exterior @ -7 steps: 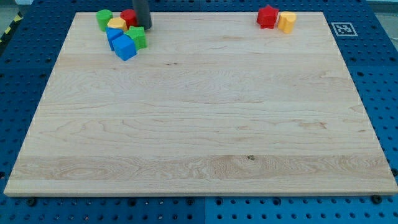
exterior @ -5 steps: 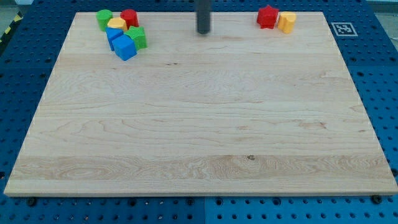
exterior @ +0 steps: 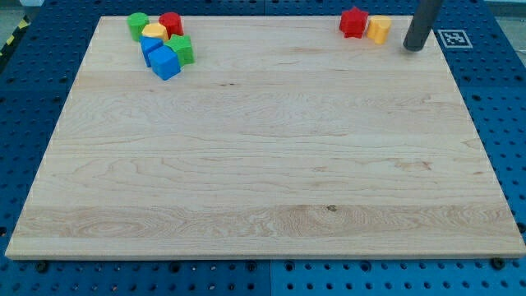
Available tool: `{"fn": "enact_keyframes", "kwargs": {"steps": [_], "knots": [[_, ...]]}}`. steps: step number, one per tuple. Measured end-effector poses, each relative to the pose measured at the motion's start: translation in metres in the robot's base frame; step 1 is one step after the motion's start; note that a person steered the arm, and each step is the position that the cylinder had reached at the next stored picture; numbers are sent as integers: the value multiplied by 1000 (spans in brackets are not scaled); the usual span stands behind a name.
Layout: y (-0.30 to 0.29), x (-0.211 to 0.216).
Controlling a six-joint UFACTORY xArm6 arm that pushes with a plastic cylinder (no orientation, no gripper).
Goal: Push the red star right to the green star
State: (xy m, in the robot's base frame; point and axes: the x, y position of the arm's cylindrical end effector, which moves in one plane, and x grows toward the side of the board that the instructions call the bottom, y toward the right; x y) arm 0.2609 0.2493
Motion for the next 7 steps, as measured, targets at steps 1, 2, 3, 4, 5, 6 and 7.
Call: {"fn": "enact_keyframes", "kwargs": {"steps": [1,2,3,4,5,6,7], "knots": [[-3,-18],[-3,-37],[-5,-65],[-26,-66],[-56,-66],[-81,-66],[-92,-66]]}}
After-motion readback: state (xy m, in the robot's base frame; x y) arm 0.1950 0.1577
